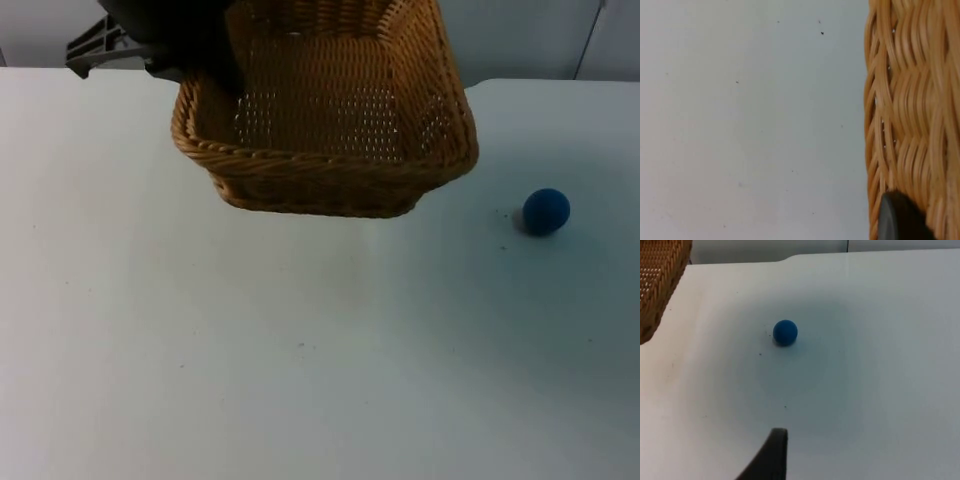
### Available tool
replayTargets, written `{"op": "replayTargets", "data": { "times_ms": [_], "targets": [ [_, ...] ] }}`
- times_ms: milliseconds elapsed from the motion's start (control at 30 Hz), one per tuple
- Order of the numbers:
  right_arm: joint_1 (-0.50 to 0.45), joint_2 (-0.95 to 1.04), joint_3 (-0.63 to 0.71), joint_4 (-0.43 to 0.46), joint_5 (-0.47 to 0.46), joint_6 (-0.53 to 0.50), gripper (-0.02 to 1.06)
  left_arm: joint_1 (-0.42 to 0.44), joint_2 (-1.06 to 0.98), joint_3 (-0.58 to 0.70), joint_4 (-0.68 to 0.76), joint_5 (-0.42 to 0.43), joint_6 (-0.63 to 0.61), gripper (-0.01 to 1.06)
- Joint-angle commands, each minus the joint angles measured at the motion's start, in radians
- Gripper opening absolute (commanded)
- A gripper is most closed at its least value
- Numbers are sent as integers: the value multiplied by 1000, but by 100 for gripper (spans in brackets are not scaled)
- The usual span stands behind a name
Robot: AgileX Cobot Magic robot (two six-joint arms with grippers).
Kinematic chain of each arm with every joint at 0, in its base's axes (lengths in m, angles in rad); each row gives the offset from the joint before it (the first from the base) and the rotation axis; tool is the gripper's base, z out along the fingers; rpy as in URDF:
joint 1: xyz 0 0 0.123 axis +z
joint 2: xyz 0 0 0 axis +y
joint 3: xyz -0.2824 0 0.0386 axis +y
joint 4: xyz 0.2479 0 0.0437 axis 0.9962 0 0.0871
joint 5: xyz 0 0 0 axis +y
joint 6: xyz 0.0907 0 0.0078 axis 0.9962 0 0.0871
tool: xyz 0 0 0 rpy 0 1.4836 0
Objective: Pick up the basket with the left hand and place the ball into the basket with the right hand.
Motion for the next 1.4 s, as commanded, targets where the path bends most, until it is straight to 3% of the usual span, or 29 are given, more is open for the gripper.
{"op": "replayTargets", "data": {
  "times_ms": [0,100,1367],
  "targets": [
    [3,-4,5,-1,-8,0,103,15,-21,1,-31,-11,18,0],
    [3,-4,5,-1,-8,0,103,31,-23,1,-42,-11,58,0],
    [3,22,-37,14,-3,0,103,37,-25,1,-71,-7,58,0]
  ]
}}
